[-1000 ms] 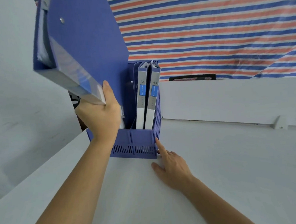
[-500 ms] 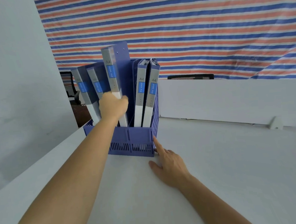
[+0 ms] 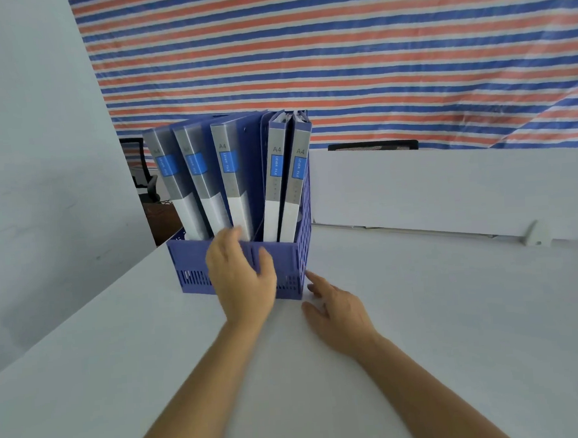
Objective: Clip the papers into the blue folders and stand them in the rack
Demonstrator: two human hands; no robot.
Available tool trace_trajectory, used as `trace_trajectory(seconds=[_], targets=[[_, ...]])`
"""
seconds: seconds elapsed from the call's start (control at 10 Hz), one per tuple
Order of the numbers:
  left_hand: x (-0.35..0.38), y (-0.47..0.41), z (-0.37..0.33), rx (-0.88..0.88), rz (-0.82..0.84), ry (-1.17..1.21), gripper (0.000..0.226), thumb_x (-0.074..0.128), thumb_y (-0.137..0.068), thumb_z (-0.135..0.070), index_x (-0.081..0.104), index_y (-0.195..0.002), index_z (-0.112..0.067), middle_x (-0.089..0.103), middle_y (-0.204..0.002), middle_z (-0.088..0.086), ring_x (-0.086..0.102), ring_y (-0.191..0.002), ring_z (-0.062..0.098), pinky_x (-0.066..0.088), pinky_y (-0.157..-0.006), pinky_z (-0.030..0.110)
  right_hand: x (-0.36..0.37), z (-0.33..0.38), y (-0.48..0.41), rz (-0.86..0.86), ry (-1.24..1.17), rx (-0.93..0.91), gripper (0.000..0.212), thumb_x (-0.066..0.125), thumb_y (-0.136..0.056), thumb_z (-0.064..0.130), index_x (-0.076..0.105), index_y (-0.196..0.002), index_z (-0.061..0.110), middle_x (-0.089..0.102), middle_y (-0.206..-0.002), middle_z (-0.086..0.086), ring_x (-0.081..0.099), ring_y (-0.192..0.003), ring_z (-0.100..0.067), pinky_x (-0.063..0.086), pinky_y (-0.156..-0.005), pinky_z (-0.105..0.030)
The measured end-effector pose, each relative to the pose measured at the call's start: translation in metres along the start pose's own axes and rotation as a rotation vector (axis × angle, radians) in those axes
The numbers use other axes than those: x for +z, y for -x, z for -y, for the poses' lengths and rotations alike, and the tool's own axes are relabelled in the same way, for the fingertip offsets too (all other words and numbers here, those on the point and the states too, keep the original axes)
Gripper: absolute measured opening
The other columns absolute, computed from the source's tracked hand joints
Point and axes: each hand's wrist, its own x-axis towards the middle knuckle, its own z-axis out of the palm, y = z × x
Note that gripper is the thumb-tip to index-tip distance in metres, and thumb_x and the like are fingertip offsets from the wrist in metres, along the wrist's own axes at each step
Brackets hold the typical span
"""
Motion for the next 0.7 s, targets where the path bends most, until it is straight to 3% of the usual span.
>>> trace_trajectory(seconds=[0.1, 0.2, 0.3, 0.4, 0.5, 0.7], targets=[[0.01, 0.027, 0.006, 0.054, 0.226, -0.156, 0.059, 0.064, -0.086, -0.023, 0.043, -0.141, -0.022, 0.019, -0.155, 0.017, 0.015, -0.143, 0.037, 0.032, -0.108, 0.051, -0.009, -0.007, 0.011, -0.072, -0.192, 0.113, 0.047, 0.053, -0.094, 0.02, 0.048, -0.141, 0.023, 0.065, -0.128, 0.0, 0.063, -0.108, -0.012, 0.042, -0.09, -0.015], [0.012, 0.021, 0.002, 0.055, 0.258, -0.126, 0.059, 0.07, -0.081, -0.039, 0.048, -0.134, -0.023, 0.017, -0.153, 0.016, 0.008, -0.142, 0.04, 0.035, -0.104, 0.055, -0.022, -0.018, 0.023, -0.115, -0.292, 0.212, 0.041, 0.054, -0.094, 0.016, 0.054, -0.134, 0.022, 0.066, -0.119, 0.005, 0.062, -0.094, -0.005, 0.038, -0.077, -0.003], [0.014, 0.009, -0.002, 0.096, 0.252, -0.203, 0.063, 0.072, -0.074, -0.052, 0.049, -0.124, -0.022, 0.032, -0.143, 0.012, 0.013, -0.14, 0.037, 0.048, -0.092, 0.056, -0.036, -0.029, 0.035, -0.139, -0.348, 0.279, 0.04, 0.056, -0.093, 0.017, 0.055, -0.133, 0.024, 0.066, -0.112, 0.009, 0.063, -0.09, 0.0, 0.041, -0.07, 0.0], [0.017, 0.005, -0.004, 0.091, 0.266, -0.21, 0.062, 0.075, -0.071, -0.049, 0.049, -0.119, -0.02, 0.041, -0.129, 0.01, 0.019, -0.137, 0.035, 0.056, -0.075, 0.053, -0.046, -0.038, 0.046, -0.159, -0.387, 0.323, 0.041, 0.057, -0.092, 0.017, 0.056, -0.132, 0.024, 0.067, -0.112, 0.009, 0.065, -0.094, -0.004, 0.045, -0.075, -0.007], [0.02, 0.008, -0.009, 0.096, 0.247, -0.196, 0.059, 0.075, -0.071, -0.048, 0.05, -0.116, -0.02, 0.041, -0.124, 0.009, 0.024, -0.132, 0.034, 0.057, -0.071, 0.05, -0.056, -0.046, 0.053, -0.184, -0.423, 0.345, 0.04, 0.057, -0.092, 0.015, 0.056, -0.131, 0.025, 0.067, -0.114, 0.006, 0.068, -0.094, -0.009, 0.052, -0.083, -0.022], [0.033, 0.019, -0.018, 0.148, 0.226, -0.167, 0.059, 0.072, -0.072, -0.05, 0.049, -0.117, -0.021, 0.04, -0.126, 0.009, 0.024, -0.133, 0.033, 0.056, -0.077, 0.053, -0.084, -0.056, 0.063, -0.28, -0.449, 0.34, 0.035, 0.057, -0.095, 0.015, 0.056, -0.127, 0.028, 0.068, -0.116, 0.004, 0.069, -0.091, -0.011, 0.057, -0.085, -0.039]])
